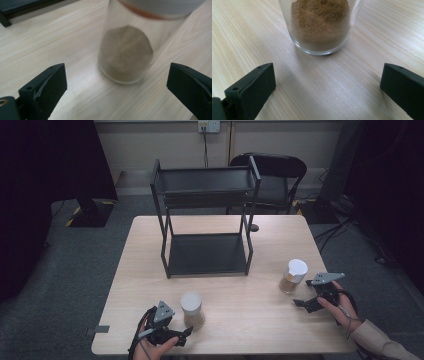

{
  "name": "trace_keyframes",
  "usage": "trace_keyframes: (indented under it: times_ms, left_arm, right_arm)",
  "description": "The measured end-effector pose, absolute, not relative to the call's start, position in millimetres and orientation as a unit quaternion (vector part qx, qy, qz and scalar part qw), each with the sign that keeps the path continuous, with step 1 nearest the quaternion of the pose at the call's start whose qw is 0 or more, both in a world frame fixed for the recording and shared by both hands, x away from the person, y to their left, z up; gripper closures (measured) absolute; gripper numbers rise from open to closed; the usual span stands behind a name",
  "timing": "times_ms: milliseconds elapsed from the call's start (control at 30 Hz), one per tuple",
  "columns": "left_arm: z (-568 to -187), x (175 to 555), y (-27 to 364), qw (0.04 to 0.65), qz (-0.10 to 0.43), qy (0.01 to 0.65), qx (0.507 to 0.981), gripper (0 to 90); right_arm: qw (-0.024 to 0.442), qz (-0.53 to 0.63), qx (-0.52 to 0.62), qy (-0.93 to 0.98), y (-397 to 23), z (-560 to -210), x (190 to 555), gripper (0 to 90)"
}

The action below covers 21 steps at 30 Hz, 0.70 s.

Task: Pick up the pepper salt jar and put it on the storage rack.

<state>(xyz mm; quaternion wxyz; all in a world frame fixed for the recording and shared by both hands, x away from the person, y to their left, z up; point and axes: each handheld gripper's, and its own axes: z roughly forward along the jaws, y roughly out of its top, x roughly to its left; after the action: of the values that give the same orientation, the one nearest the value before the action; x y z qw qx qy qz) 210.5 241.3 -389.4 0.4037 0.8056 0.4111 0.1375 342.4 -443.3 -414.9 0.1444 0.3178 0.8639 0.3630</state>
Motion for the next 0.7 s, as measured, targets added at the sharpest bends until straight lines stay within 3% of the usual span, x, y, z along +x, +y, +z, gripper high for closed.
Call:
trace_keyframes:
  times_ms: [700]
  left_arm:
    - [-392.9, 220.6, 232.2, 0.466, 0.145, 0.41, 0.77, 5.6]
  right_arm:
    - [0.144, 0.363, 0.317, 0.864, -443.3, -415.0, 342.4, 0.0]
